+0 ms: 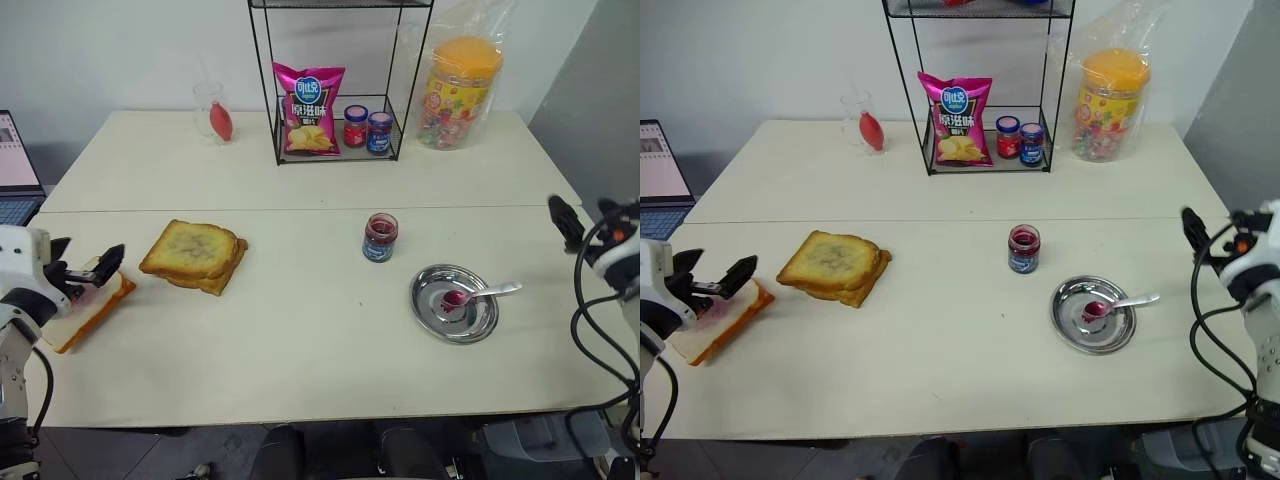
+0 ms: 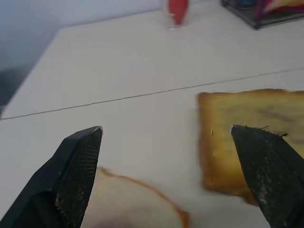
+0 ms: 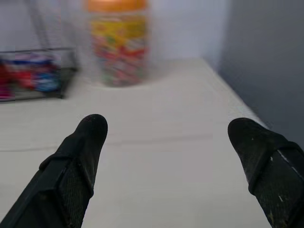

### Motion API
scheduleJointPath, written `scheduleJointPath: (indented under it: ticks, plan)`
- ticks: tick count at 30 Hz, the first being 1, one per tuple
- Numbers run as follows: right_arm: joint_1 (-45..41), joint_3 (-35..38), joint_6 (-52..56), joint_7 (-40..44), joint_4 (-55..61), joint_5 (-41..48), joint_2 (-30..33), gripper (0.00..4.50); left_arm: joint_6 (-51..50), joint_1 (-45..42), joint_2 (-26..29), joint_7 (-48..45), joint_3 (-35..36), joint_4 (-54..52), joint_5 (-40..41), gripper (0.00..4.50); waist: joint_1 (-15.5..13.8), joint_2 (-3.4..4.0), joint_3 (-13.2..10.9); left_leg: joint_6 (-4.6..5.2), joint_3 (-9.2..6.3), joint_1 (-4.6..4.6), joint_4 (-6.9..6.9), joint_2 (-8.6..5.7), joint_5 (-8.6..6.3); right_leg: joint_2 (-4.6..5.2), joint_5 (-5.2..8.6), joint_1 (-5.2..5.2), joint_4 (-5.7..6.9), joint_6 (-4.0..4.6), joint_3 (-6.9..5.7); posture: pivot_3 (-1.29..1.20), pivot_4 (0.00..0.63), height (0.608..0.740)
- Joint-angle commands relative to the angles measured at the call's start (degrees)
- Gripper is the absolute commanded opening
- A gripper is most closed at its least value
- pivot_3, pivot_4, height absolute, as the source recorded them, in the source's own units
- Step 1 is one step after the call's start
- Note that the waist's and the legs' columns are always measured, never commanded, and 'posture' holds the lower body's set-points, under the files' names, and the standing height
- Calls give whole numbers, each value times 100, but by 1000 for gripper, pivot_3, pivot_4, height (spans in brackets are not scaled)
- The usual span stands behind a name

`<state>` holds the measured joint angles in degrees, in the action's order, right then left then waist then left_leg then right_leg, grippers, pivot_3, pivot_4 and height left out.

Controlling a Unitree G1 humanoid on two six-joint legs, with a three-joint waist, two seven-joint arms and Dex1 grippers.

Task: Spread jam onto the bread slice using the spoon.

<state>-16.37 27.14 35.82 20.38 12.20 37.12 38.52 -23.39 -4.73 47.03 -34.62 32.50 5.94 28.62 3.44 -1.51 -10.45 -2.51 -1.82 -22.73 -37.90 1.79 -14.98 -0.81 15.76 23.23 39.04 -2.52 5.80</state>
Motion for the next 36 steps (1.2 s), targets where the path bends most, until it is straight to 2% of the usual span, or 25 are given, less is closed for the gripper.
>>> scheduleJointPath:
  ticks: [1, 3, 7, 12, 21, 29, 34, 35, 36]
  plan:
    - [-395, -375, 1037, 508, 747, 1169, 168, 4493, -1049, 58, -51, 96, 323, -625, 740, 4500, -3, 0, 0, 0, -1, -2, 0, -1, 0, 0, -1, 0, 0, 1, 0, 0, 150, 740]
    - [-578, -876, 1618, 842, 1290, 1888, 197, 4493, -1630, 182, -250, 187, 312, -980, 1152, 4500, -5, 4, -3, 0, -7, -8, -2, 0, 0, 1, -2, 2, -1, 4, -4, 0, 150, 740]
    - [-716, -1505, 2107, 1144, 1689, 2447, 149, 4493, -2070, 118, -581, 583, 286, -1080, 1303, 4500, -16, -9, 0, 1, -24, -15, -1, -1, -1, 3, -1, 3, -3, 2, -17, 0, 150, 740]
    - [-738, -2220, 2056, 1591, 1753, 2243, 121, 4493, -2287, -93, -898, 828, 156, -961, 1369, 4500, -76, -18, 3, 0, -35, -20, -7, -11, 0, 9, -1, 0, -7, 2, -26, 0, 150, 740]
    - [-680, -2544, 1782, 1666, 1637, 1816, -54, 4493, -1988, -702, -1178, 1110, 169, -49, 1134, 4500, -71, -19, 4, -1, -36, -17, -10, -9, 0, 3, -1, 1, -5, 2, -26, 0, 150, 740]
    - [-616, -2492, 1752, 1552, 1654, 1741, -185, 4493, -1330, -1248, -1159, 752, -136, 789, 755, 4500, -77, -19, 4, -1, -38, -20, -9, -11, 1, 3, -3, 1, -6, 6, -28, 0, 150, 740]
    - [-465, -2425, 1764, 1484, 1723, 1766, -190, 4500, -1244, -1180, -1216, 677, -97, 768, 795, 3721, -74, -19, 4, -1, -39, -19, -7, -9, 0, 3, -3, 1, -6, 6, -28, 0, 150, 740]
    - [-432, -2403, 1764, 1466, 1744, 1778, -187, 4500, -1217, -1150, -1209, 699, -72, 767, 783, 3442, -74, -19, 4, -1, -39, -20, -7, -9, 0, 3, -3, 2, -6, 6, -28, 0, 150, 740]
    - [-411, -2391, 1762, 1449, 1757, 1783, -189, 4500, -1184, -1127, -1192, 725, -62, 771, 752, 3374, -73, -19, 4, -1, -39, -19, -6, -9, 0, 3, -3, 2, -6, 6, -27, 0, 150, 740]
